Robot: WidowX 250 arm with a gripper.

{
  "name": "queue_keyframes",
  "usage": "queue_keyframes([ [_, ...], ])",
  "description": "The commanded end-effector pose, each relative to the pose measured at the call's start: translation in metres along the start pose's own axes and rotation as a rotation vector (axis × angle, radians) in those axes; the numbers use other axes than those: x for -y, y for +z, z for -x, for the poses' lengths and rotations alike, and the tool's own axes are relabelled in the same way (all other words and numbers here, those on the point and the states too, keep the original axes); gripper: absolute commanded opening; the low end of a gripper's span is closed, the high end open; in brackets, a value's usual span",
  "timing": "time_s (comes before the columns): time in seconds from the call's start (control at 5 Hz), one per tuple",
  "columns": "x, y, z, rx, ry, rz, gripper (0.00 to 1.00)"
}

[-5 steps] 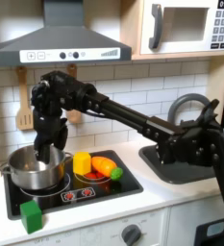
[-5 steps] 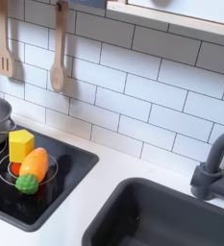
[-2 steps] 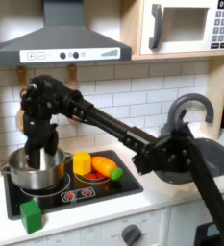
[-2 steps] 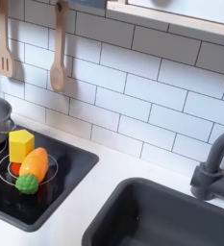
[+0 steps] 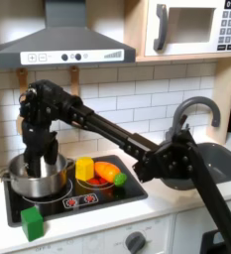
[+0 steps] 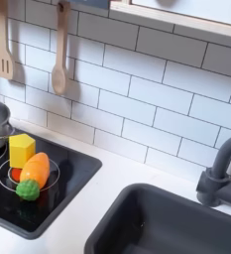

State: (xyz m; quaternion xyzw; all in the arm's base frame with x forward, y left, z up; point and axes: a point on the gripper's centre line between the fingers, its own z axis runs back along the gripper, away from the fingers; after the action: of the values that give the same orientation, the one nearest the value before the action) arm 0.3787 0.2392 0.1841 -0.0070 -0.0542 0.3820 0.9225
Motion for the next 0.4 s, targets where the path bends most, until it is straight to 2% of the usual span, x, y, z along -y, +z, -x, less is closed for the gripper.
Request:
queue_keyframes([
  [0.0, 0.0019, -0.0135, 0.0109, -0.11, -0.035, -0.065, 1.0],
  [0.2, 0.0065, -0.0113, 0.0112, -0.096, -0.042, -0.054, 1.0],
])
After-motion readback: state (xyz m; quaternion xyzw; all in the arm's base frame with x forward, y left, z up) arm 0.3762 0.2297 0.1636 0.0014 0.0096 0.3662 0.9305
